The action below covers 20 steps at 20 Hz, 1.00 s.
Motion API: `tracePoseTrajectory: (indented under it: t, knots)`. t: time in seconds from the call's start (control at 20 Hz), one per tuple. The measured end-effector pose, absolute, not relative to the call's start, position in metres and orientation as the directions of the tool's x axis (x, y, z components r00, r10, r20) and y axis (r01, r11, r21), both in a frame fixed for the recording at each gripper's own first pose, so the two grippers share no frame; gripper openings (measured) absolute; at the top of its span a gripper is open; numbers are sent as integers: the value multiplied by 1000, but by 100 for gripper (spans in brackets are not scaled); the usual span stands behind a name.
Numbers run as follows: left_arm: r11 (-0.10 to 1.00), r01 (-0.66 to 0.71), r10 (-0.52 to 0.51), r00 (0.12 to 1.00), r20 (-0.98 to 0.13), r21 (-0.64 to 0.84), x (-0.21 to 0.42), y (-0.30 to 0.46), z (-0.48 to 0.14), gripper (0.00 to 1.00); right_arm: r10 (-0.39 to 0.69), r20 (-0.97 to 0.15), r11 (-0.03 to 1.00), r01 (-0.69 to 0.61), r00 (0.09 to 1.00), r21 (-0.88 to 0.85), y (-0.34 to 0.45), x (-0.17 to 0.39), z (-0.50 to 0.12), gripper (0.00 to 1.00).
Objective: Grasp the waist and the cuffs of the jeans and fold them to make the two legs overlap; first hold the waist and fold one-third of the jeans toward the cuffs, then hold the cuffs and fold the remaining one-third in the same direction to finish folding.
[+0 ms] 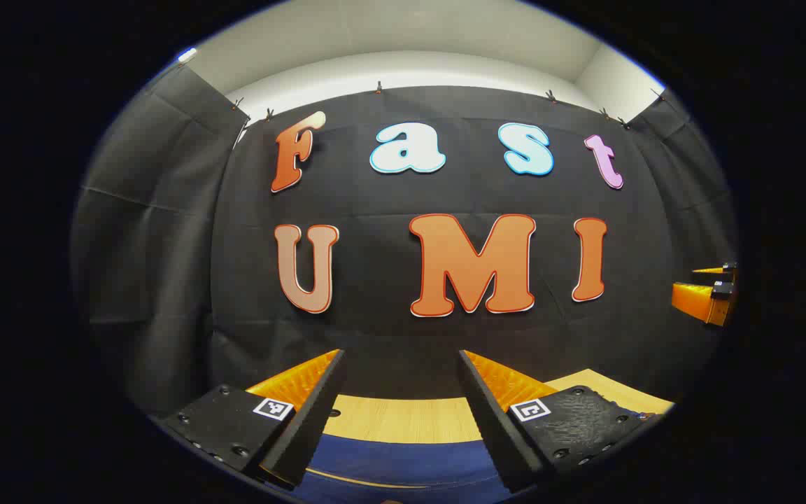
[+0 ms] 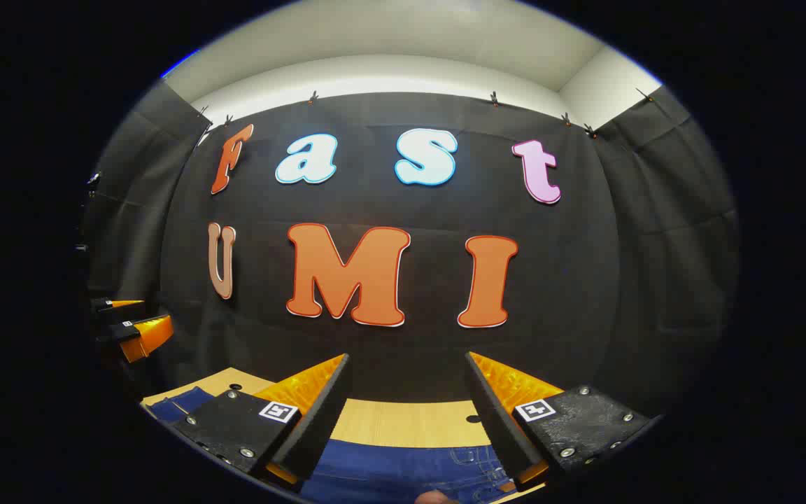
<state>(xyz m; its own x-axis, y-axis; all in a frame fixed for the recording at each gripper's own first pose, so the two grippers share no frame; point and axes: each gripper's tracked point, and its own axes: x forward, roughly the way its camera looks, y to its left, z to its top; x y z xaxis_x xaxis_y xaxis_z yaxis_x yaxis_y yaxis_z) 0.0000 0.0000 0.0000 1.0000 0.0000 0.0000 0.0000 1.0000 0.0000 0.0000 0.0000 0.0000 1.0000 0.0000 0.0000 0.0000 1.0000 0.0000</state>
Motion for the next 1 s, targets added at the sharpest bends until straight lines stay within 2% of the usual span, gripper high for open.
tracePoseTrajectory:
  t: [0.05,0.15,0.2,0.25,0.3,0.35,0.4,0.55,0.75,0.8,0.9,0.95,1.0]
  knots:
    - [1000,0,0,1000,3,0,-1,-1,0,96,4,3,1000,-4,1000,-8,0,-1,1,100]
    - [1000,-4,4,1000,19,8,-2,-1,5,96,9,0,1000,-9,1000,-13,1,-3,-1,100]
    - [1000,-9,9,1000,27,17,-1,0,6,95,14,-2,1000,-14,1000,-15,2,-2,-2,97]
    - [999,-22,21,999,33,25,0,2,7,95,20,-7,1000,-20,1000,-16,2,-2,-4,100]
    - [999,-28,27,999,37,23,0,3,9,94,29,-13,999,-29,1000,-20,4,-2,-7,97]
    - [999,-28,28,999,42,15,-1,2,10,96,30,-17,999,-30,999,-24,4,-2,-8,100]
    - [1000,-28,28,999,46,8,0,0,13,96,32,-17,999,-33,999,-27,3,-1,-8,97]
    - [1000,-28,28,998,57,4,4,-6,12,95,37,-12,998,-37,999,-41,1,-1,-9,97]
    - [999,-34,34,999,9,40,3,-11,0,96,46,-16,998,-47,999,-46,-5,5,-14,97]
    - [998,-46,46,999,5,49,3,-9,-2,97,45,-21,998,-46,999,-47,-8,7,-15,94]
    - [996,-67,66,998,15,61,1,-7,-2,99,44,-21,998,-44,999,-43,-14,10,-18,97]
    - [995,-75,74,997,21,64,-2,-6,-2,99,45,-24,998,-46,999,-42,-17,11,-22,94]
    - [994,-90,89,996,19,66,-4,-1,-6,99,43,-31,998,-45,999,-41,-20,12,-27,100]
